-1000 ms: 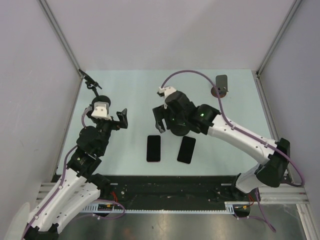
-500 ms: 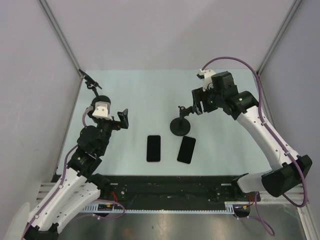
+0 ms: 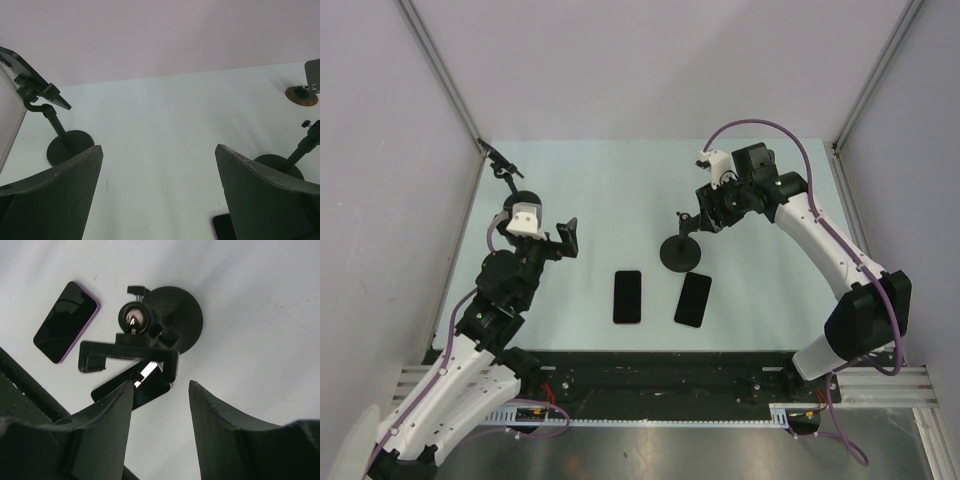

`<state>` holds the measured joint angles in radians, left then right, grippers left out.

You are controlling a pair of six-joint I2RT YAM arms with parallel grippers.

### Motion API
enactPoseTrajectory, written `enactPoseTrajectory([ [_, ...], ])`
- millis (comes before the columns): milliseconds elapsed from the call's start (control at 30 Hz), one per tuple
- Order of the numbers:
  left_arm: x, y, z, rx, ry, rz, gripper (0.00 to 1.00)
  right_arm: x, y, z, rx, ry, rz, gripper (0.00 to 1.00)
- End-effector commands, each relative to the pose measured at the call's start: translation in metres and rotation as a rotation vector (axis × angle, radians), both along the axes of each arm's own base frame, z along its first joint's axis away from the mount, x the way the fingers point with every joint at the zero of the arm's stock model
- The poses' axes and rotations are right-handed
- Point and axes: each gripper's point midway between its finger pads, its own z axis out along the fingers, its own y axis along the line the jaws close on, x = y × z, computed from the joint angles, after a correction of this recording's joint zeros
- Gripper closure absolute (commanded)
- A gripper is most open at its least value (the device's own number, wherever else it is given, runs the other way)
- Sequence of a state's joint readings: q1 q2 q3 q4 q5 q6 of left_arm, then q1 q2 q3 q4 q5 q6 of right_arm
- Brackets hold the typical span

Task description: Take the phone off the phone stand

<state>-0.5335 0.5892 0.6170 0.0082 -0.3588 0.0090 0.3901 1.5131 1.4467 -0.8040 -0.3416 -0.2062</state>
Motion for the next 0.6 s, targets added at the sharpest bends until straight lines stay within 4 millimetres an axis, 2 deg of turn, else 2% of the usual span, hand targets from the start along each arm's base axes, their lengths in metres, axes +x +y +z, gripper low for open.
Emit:
enactPoseTrajectory([
  [0, 0.002, 0.0, 0.002, 0.03, -0.017, -0.008, 0.0, 0.017, 0.013, -0.002, 0.031, -0.046, 0.053, 0.49],
  [133, 0.002, -0.001, 0.002, 0.032, -0.016, -0.011, 0.0, 0.029, 0.015, -0.009, 0.025, -0.055, 0.046, 0.57],
  [233, 0.003, -0.001, 0.001, 0.037, -0.012, -0.009, 0.0, 0.037, 0.014, -0.01, 0.015, -0.068, 0.04, 0.71],
  [267, 0.003, -0.001, 0.001, 0.039, -0.011, -0.006, 0.0, 0.041, 0.011, -0.009, 0.011, -0.077, 0.026, 0.8],
  [367, 0.004, 0.0, -0.001, 0.045, -0.007, 0.0, 0.0, 0.057, 0.0, -0.001, 0.003, -0.124, -0.019, 0.99],
  [467, 0.005, 0.0, -0.003, 0.053, -0.001, 0.003, 0.0, 0.083, -0.024, 0.014, 0.006, -0.194, -0.103, 1.0],
  [500, 0.005, 0.0, -0.003, 0.053, -0.001, 0.004, 0.0, 0.094, -0.038, 0.014, 0.004, -0.201, -0.139, 1.0],
  [567, 0.006, 0.0, -0.004, 0.057, 0.001, 0.003, 0.0, 0.111, -0.049, 0.029, 0.021, -0.245, -0.169, 1.0],
])
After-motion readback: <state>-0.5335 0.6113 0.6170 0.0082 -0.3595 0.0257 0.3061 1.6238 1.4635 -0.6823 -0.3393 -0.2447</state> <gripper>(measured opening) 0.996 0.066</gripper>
